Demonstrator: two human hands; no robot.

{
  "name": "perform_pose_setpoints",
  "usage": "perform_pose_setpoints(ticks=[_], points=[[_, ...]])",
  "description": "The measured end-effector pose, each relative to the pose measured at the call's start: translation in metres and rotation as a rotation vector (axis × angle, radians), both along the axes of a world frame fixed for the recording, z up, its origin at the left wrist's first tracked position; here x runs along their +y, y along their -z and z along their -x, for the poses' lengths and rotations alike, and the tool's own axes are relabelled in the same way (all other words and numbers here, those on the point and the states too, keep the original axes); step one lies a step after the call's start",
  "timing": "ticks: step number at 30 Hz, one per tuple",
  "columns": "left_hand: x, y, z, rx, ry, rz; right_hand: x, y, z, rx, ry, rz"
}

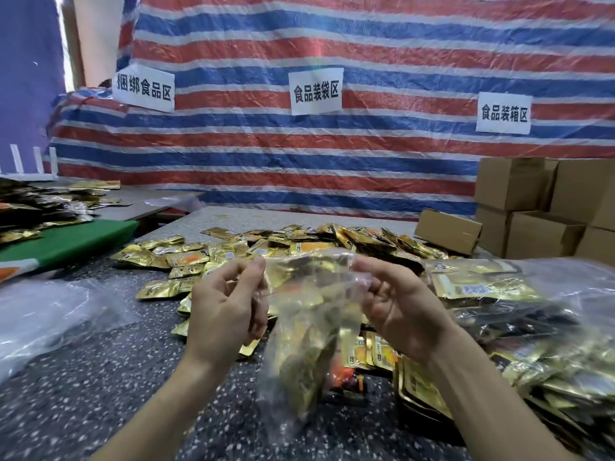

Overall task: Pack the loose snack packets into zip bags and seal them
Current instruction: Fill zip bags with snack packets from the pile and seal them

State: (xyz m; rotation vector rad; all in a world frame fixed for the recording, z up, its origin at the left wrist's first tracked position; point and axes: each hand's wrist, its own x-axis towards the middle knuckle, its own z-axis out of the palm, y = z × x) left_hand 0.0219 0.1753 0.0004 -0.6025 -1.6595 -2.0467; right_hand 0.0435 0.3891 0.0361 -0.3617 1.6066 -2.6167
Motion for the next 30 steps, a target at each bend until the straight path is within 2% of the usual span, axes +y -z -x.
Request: perform_pose_setpoints(ticks=[2,3,4,5,8,9,12,16,19,21,23,25,27,29,30], points=[[0.0,-0.002,-0.003,0.018,0.064,-0.048,-0.004,0.005,0.0,-0.018,-0.125,0.241],[0.0,-0.003,-0.003,0.018,0.092,-0.08,-0.006,0.008,0.002,-0.005,-0.156,0.273],[-0.001,-0.003,-0.004,0.012,0.116,-0.111,-0.007,0.012,0.005,0.013,-0.128,0.215],[-0.002,-0.004,-0.004,0.003,0.131,-0.14,-0.009,0.016,0.009,0.046,-0.028,0.066],[-0.004,-0.007,-0.003,-0.005,0.12,-0.22,-0.015,0.034,0.022,0.211,0.47,-0.585],[-0.005,-0.008,-0.003,0.001,0.107,-0.243,-0.016,0.041,0.027,0.262,0.551,-0.784],[-0.008,-0.01,-0.001,0.014,0.064,-0.288,-0.023,0.06,0.045,0.364,0.568,-1.208],[-0.014,-0.012,0.002,0.042,0.028,-0.278,-0.043,0.062,0.076,0.367,0.526,-1.498],[-0.016,-0.011,0.003,0.041,0.027,-0.242,-0.064,0.057,0.095,0.181,0.392,-1.568],[-0.016,-0.009,0.004,0.024,0.035,-0.216,-0.071,0.066,0.106,0.145,0.371,-1.539],[-0.015,-0.007,0.005,0.014,0.047,-0.19,-0.072,0.075,0.109,0.197,0.47,-1.46],[-0.013,-0.006,0.005,0.016,0.056,-0.18,-0.071,0.08,0.108,0.268,0.517,-1.477],[-0.012,-0.006,0.005,0.017,0.058,-0.179,-0.072,0.072,0.104,0.379,0.538,-1.778],[-0.012,-0.006,0.005,0.011,0.07,-0.186,-0.068,0.058,0.097,0.406,0.635,-1.836],[-0.012,-0.007,0.005,0.007,0.073,-0.187,-0.065,0.049,0.092,0.361,0.669,-1.791]])
